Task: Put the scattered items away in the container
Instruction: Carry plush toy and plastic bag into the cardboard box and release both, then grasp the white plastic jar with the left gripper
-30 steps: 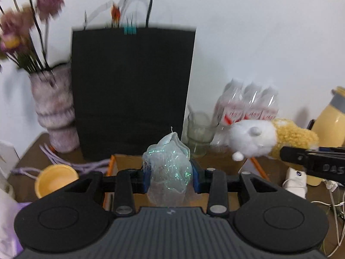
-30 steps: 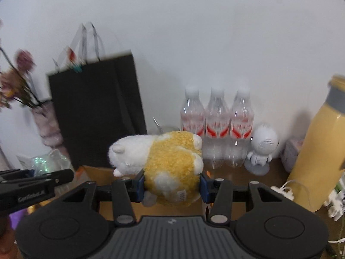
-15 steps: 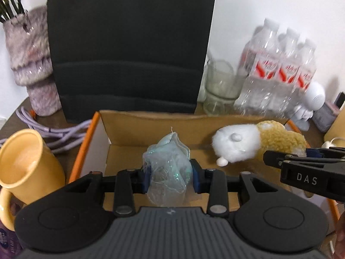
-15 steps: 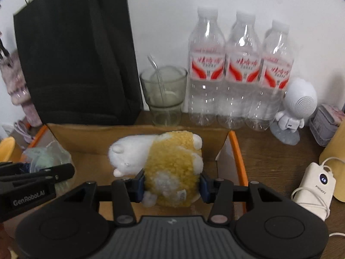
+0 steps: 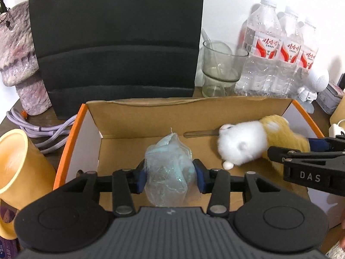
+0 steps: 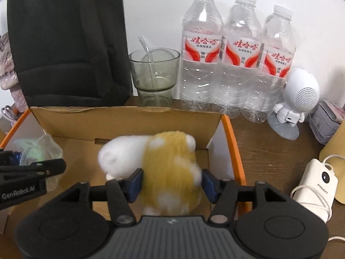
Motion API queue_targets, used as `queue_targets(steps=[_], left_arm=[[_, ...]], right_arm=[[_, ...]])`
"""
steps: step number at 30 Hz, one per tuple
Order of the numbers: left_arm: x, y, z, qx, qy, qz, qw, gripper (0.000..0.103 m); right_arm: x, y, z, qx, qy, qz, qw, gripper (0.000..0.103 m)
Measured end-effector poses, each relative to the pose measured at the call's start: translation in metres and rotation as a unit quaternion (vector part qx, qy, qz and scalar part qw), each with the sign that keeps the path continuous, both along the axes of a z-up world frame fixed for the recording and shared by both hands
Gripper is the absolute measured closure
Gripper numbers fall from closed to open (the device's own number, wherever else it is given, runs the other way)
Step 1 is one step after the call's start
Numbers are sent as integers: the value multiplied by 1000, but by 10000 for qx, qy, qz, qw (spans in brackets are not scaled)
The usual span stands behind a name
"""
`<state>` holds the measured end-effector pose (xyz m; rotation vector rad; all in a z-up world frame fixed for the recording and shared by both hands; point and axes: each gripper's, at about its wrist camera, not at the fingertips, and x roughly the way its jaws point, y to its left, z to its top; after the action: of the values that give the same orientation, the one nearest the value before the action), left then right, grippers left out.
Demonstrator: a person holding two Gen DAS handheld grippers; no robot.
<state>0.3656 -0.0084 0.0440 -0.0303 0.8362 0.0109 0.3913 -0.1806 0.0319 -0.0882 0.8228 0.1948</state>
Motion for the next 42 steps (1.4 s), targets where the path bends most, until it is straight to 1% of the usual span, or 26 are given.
queue_targets(steps=[2, 4, 6, 11, 14, 16, 18, 21, 23, 25, 27, 29, 30, 31, 32, 36, 38, 41, 42], left_arm=[[0, 1, -1, -15, 40, 4, 10000, 58], [-2, 0, -1, 35, 34, -91, 9999, 58], [-5, -1, 0, 140, 17, -88, 9999, 58], [-12, 2, 0, 189, 45, -93, 9998, 56], [-17, 4, 1, 173, 36, -85, 9998, 54], [-22, 2, 3, 170, -47, -134, 9998, 51], [-29, -1, 10, 121, -145, -183, 9997, 50], [-42, 0, 30, -67, -284, -278, 9992, 48], [-53, 0, 45, -44, -302, -284, 9991, 46], [-69, 0, 59, -24, -398, -318, 9987, 42], [-94, 4, 73, -49, -617, -362, 9974, 28], [-122, 7, 87, -33, -958, -401, 9946, 25], [-139, 8, 92, -32, -1140, -481, 9923, 22], [-153, 10, 96, -56, -1261, -511, 9907, 20], [-166, 12, 98, -89, -1359, -555, 9891, 18], [-214, 19, 93, -129, -1540, -591, 9862, 16], [-235, 21, 86, -139, -1581, -602, 9855, 15], [-270, 23, 71, -157, -1649, -608, 9843, 13], [-281, 25, 65, -129, -1671, -656, 9837, 10]], right_arm=[[-2, 0, 1, -53, -29, -50, 10000, 36], [-4, 0, 1, -48, -1, -46, 10000, 36], [-9, 2, 1, -71, 1, -54, 10000, 35], [-23, 6, -1, -132, -31, -63, 9999, 27], [-31, 6, -1, -111, -20, -110, 9999, 27], [-34, 5, 1, -27, -20, -102, 9999, 27], [-37, 3, 8, 118, -71, -109, 9998, 27], [-45, -3, 28, 413, -129, -166, 9989, 26], [-57, -3, 44, 507, -216, -153, 9984, 23], [-71, -1, 58, 506, -312, -126, 9982, 21], [-91, 0, 73, 518, -426, -15, 9977, 21], [-115, -2, 85, 616, -607, 96, 9962, 20], [-129, -3, 91, 684, -683, 178, 9952, 20], [-145, -5, 96, 780, -765, 275, 9936, 19], [-156, -6, 99, 833, -824, 341, 9925, 17], [-211, -7, 101, 842, -1053, 653, 9887, 15], [-239, -7, 96, 841, -1141, 682, 9876, 15], [-271, -9, 84, 756, -1149, 736, 9878, 15], [-282, -10, 79, 750, -1127, 730, 9881, 15]])
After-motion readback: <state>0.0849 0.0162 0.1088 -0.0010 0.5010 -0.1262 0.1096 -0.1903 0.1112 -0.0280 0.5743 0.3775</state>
